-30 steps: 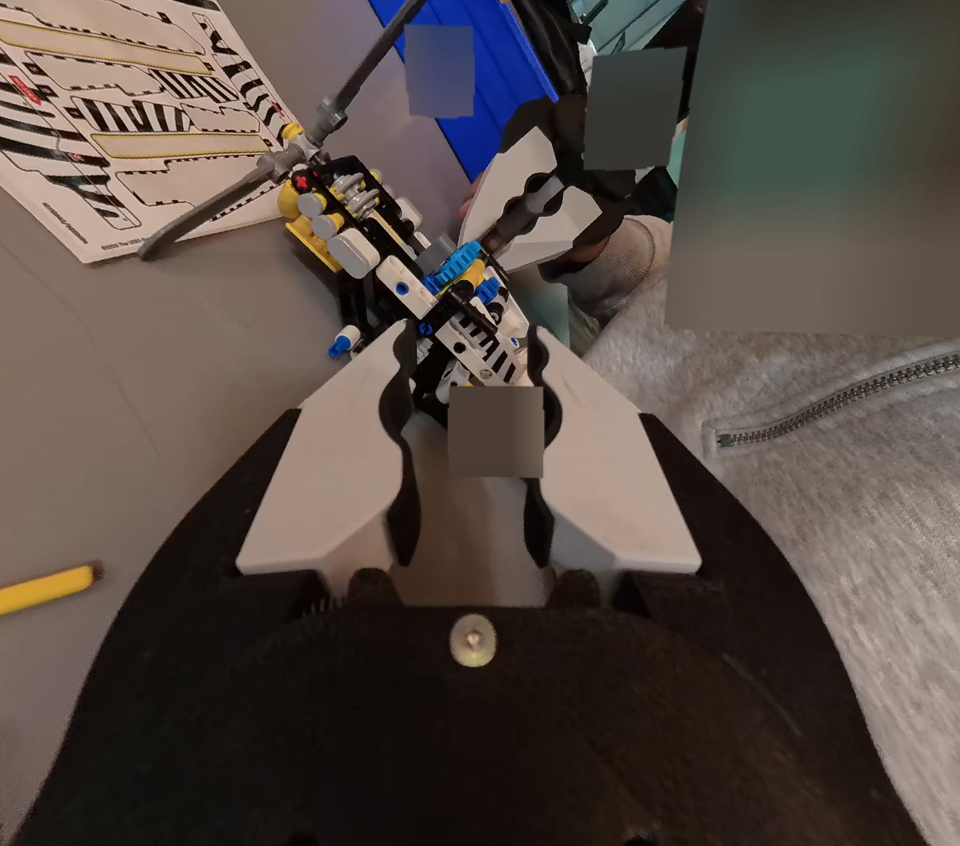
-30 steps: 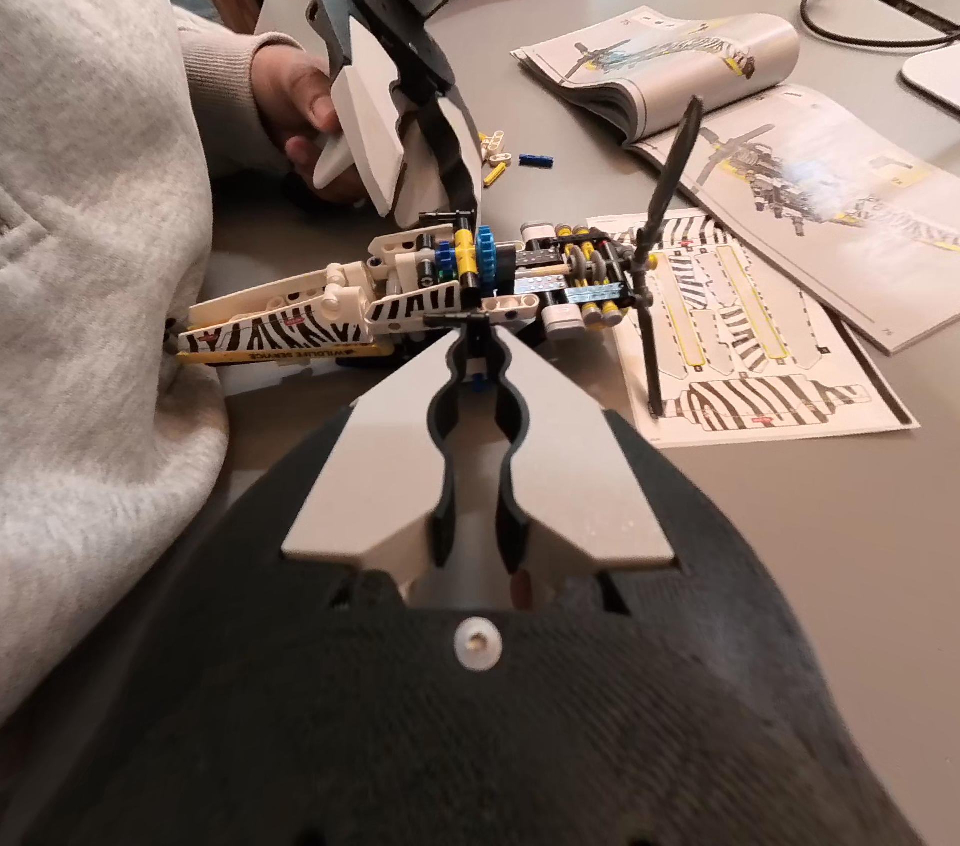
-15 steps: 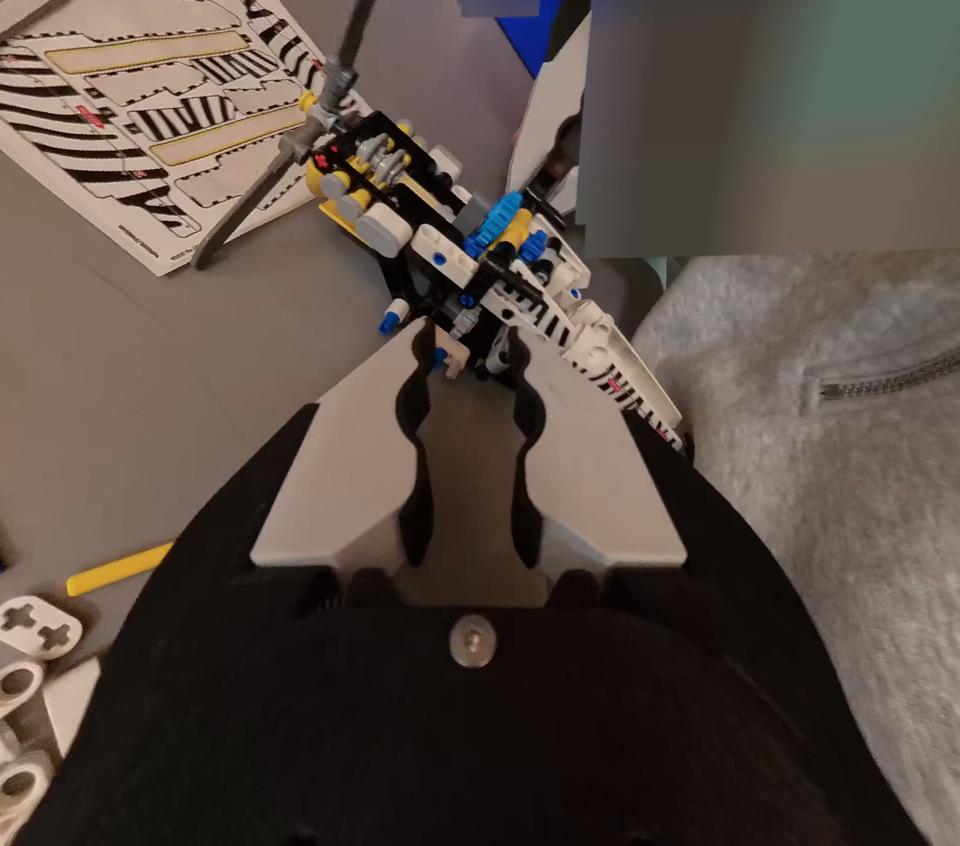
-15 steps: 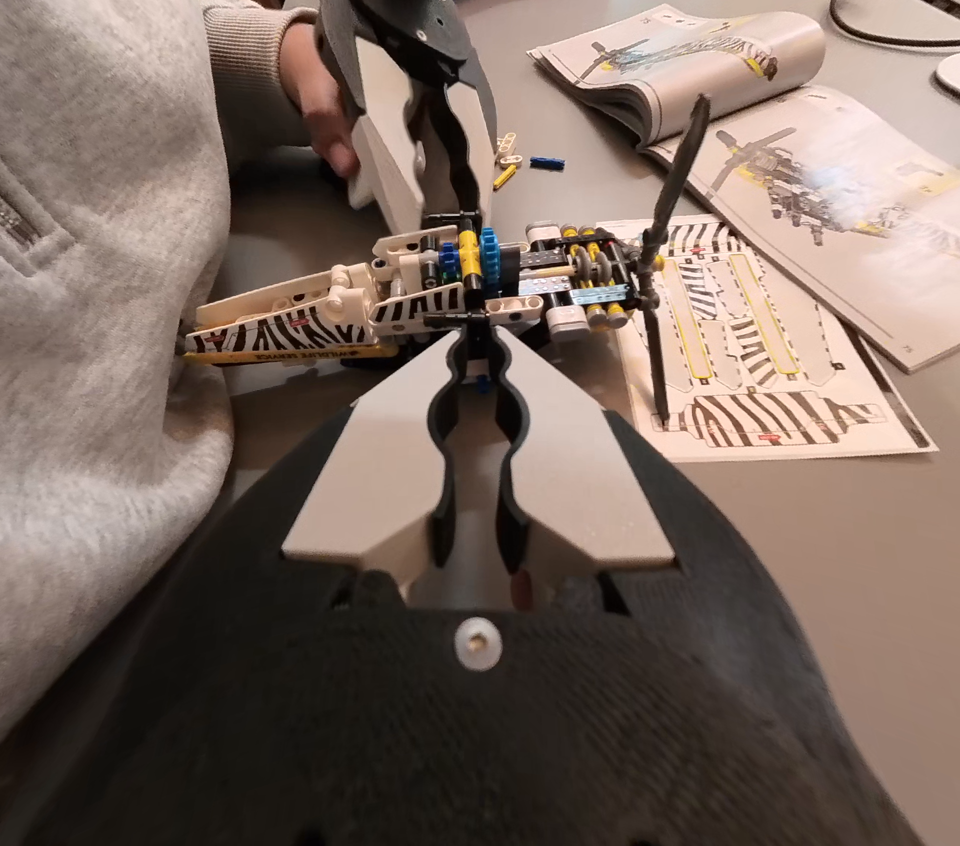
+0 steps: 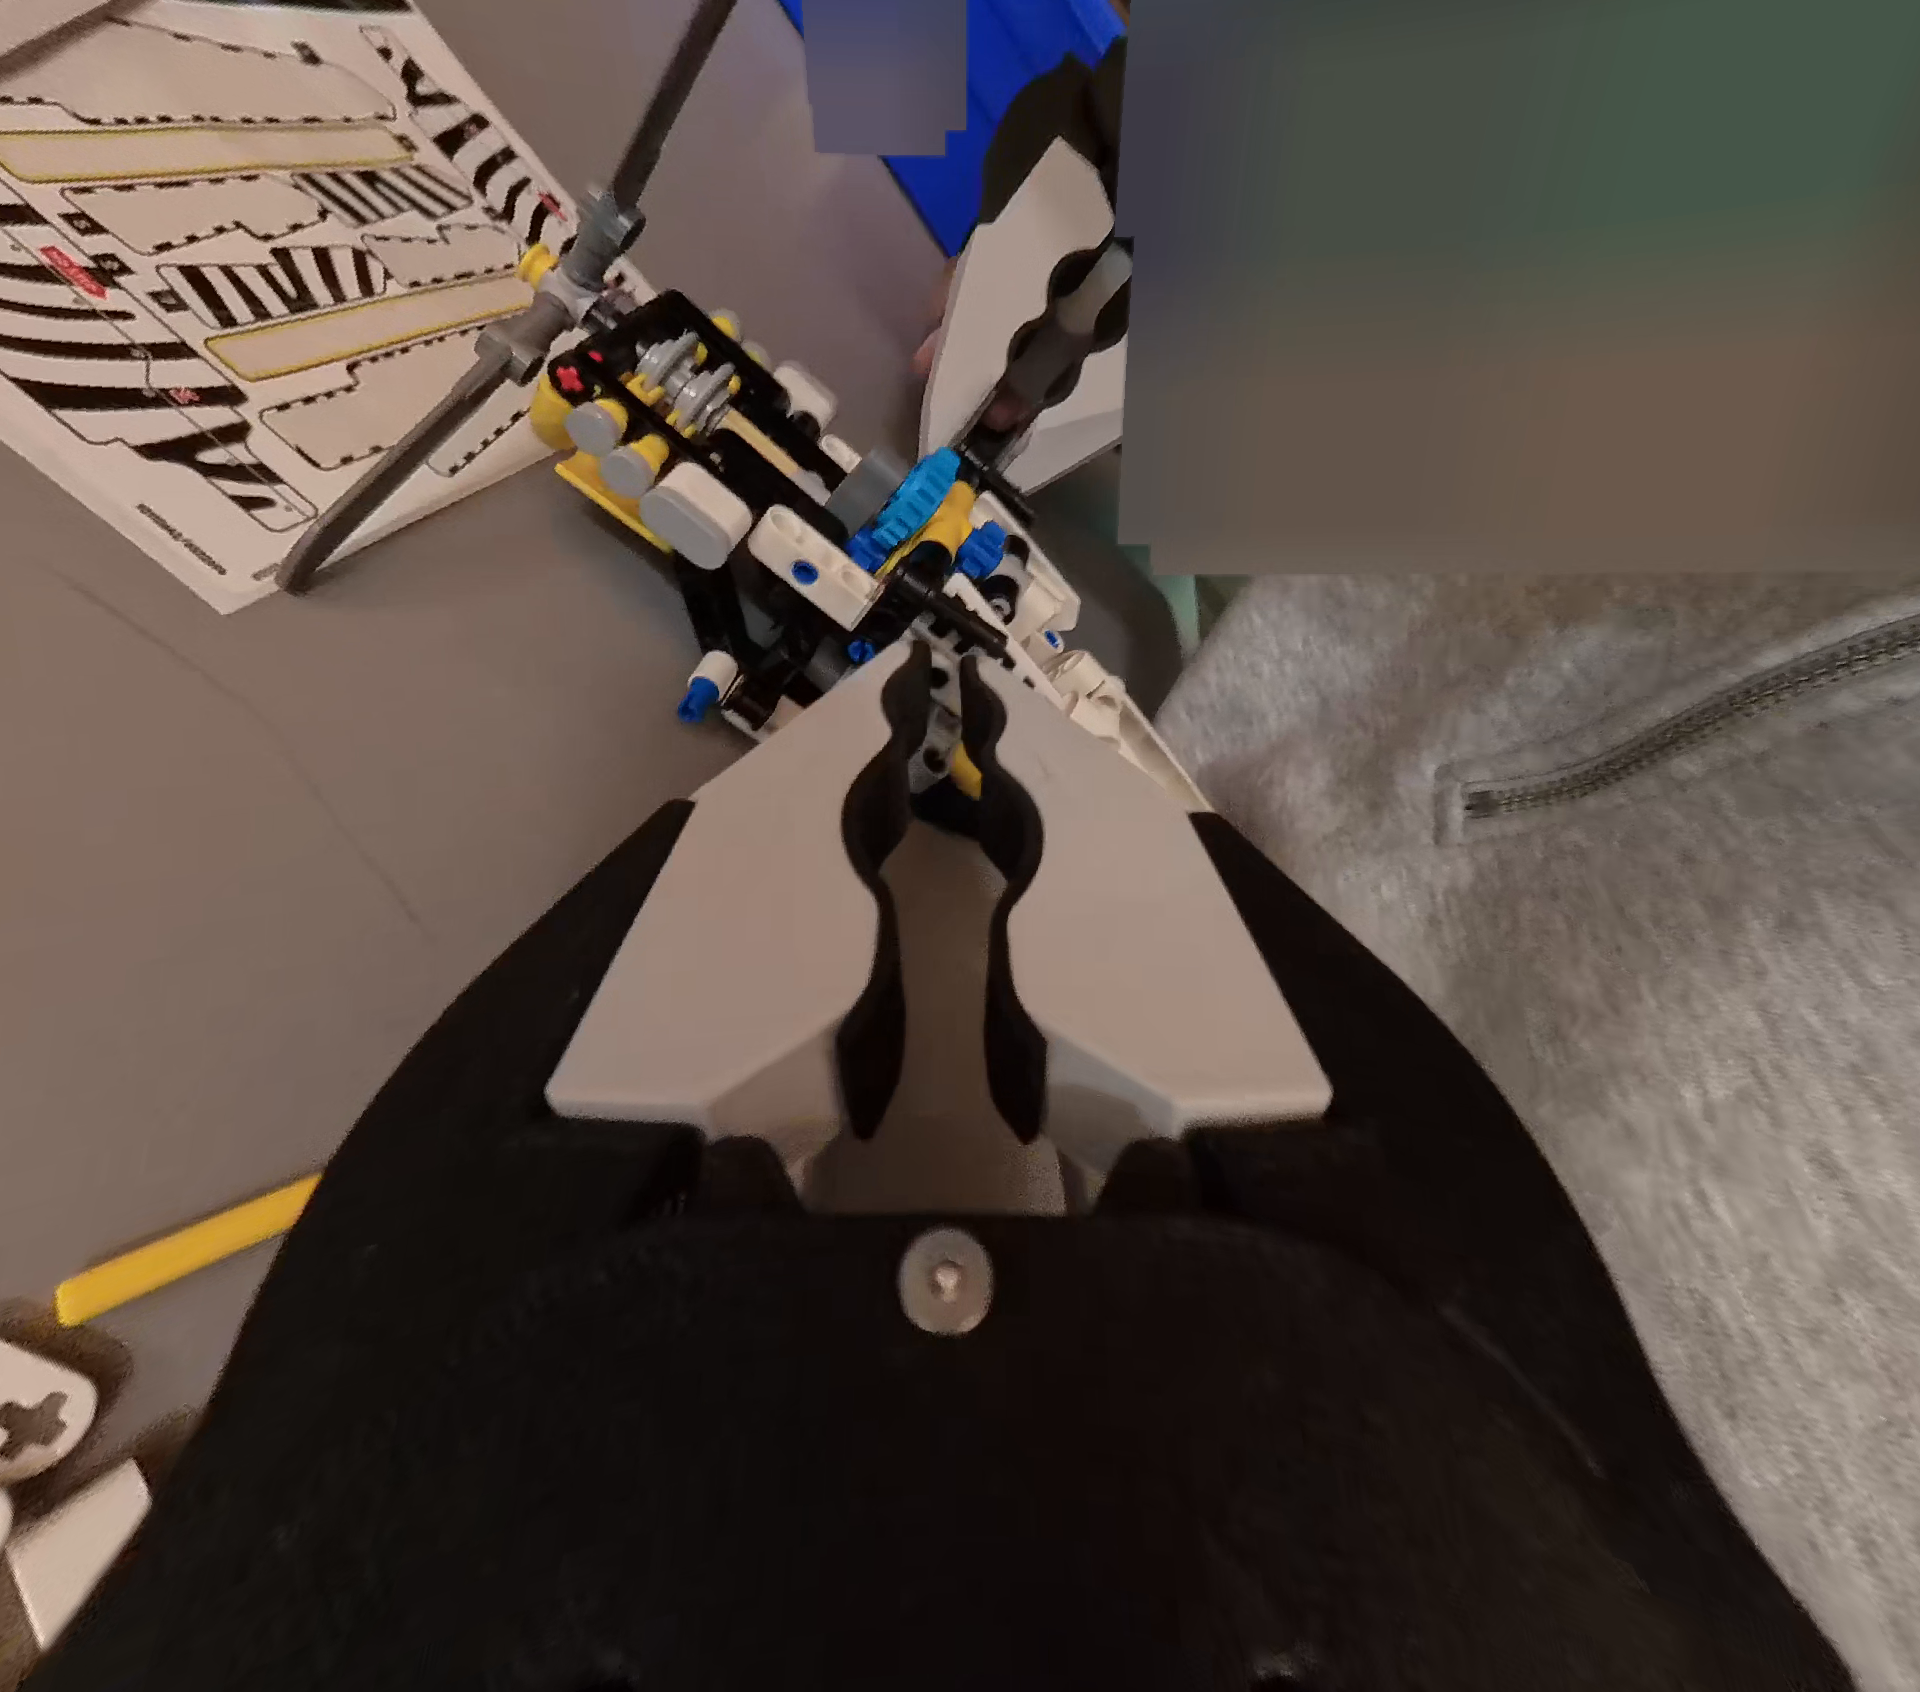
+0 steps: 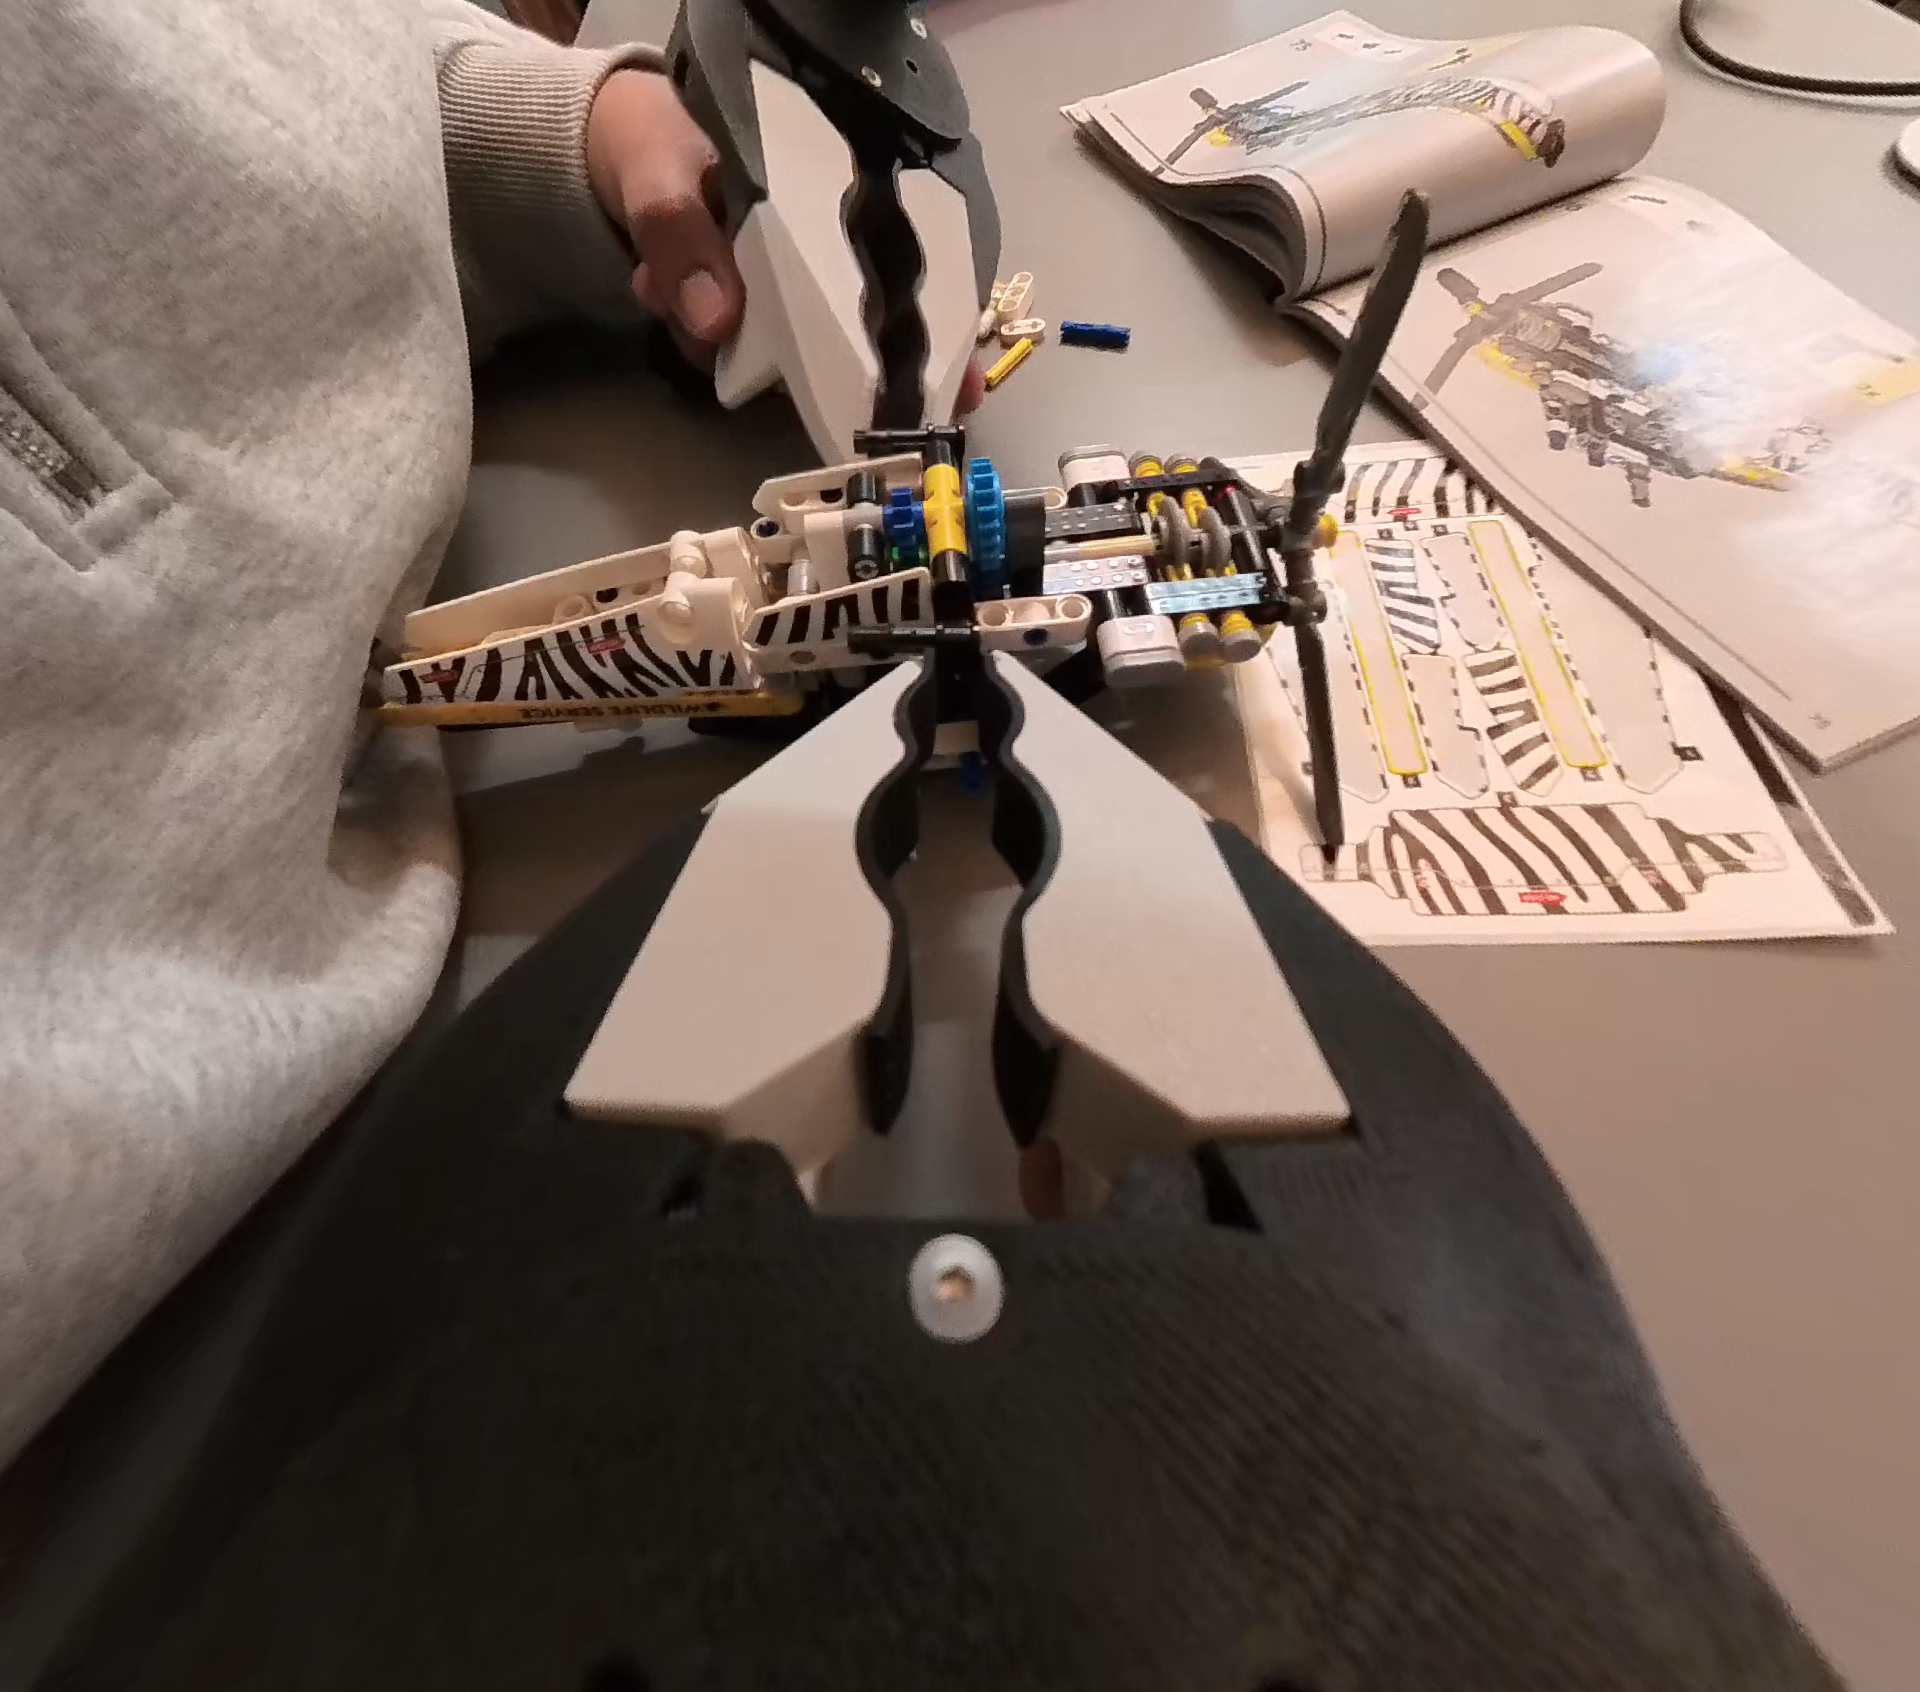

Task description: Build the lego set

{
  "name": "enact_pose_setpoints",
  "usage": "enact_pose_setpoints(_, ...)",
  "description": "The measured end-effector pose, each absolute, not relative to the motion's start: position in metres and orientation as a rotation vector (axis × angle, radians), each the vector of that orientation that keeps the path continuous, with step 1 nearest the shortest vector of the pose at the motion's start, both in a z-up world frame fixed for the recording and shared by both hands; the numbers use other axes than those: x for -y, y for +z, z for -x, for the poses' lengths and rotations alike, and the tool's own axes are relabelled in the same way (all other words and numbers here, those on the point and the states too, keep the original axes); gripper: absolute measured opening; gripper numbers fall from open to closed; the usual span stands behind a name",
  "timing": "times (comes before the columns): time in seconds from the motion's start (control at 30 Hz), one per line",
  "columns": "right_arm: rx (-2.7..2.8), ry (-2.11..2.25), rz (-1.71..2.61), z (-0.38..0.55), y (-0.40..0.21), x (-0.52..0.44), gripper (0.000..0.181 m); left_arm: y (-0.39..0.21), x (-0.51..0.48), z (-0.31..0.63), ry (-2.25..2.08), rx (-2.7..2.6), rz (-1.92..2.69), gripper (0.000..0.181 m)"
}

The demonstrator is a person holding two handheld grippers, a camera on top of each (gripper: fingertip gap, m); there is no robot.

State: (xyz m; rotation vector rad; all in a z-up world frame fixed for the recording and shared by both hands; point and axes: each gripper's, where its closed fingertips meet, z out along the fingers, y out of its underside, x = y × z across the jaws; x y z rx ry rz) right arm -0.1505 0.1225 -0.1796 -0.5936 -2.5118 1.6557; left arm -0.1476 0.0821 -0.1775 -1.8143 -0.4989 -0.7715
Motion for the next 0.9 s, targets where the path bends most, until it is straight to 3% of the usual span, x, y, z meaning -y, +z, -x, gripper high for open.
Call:
enact_pose_setpoints(0.4,2.530,1.663,0.558,0.153,-0.179,-0.120,0.005,-0.174,-0.073,0.159,-0.811,0.581,1.776,0.002)
enact_pose_setpoints(0.6,2.538,1.669,0.553,0.153,-0.179,-0.119,0.005,-0.193,-0.075,0.165,-0.508,0.483,1.974,0.018)
enact_pose_setpoints(0.9,2.548,1.678,0.564,0.155,-0.180,-0.119,0.005,-0.181,-0.078,0.164,-0.447,0.393,1.928,0.006)
